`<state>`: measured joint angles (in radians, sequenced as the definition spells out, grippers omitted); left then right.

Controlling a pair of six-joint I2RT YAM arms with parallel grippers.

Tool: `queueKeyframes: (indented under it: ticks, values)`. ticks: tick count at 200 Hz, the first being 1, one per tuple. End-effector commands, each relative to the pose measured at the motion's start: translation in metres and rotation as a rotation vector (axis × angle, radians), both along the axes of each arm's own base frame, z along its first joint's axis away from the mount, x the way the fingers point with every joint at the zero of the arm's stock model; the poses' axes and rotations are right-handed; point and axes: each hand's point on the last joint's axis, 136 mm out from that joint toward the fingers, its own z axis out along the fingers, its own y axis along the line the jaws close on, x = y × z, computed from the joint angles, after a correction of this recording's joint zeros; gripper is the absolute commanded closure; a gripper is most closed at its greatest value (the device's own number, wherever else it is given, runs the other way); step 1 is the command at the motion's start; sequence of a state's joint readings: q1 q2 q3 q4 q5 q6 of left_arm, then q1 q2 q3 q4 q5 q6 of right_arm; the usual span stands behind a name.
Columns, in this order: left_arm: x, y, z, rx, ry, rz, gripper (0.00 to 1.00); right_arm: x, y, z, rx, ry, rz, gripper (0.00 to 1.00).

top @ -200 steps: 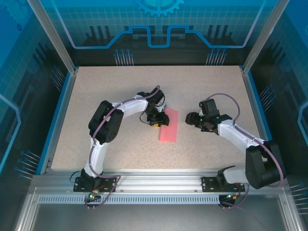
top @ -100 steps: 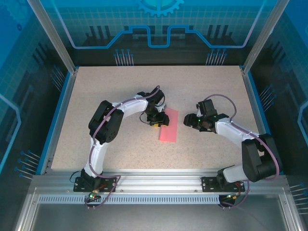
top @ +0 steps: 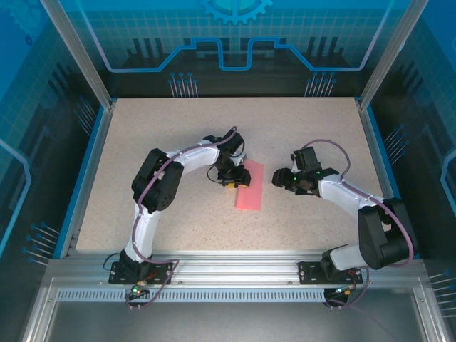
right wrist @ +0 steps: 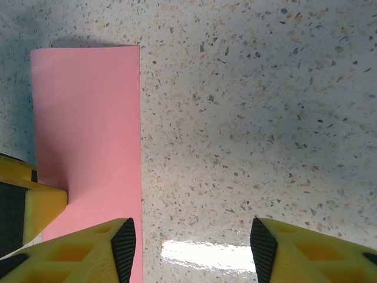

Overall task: Fold a paper plane with a square sheet of paper (fold left side to right side)
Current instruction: First fold in half a square sheet of paper at the center of the table.

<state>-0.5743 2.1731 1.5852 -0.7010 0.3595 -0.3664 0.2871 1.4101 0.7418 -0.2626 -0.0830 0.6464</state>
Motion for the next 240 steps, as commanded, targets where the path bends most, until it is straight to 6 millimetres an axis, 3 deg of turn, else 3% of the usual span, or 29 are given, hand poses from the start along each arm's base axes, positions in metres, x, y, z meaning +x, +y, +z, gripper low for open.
queueKeyframes:
  ticks: [1, 60, 240]
  values:
    - [-0.018, -0.005, -0.037, 0.042, 0.064, -0.041, 0.51, 0.005, 0.004, 0.011, 0.002, -0.024, 0.017, 0.43]
    - [-0.018, -0.004, -0.037, 0.047, 0.065, -0.038, 0.51, 0.011, 0.023, 0.009, 0.079, -0.013, 0.053, 0.46]
    - [-0.019, -0.001, -0.039, 0.059, 0.064, -0.039, 0.53, 0.009, 0.018, 0.008, 0.049, -0.008, 0.044, 0.46]
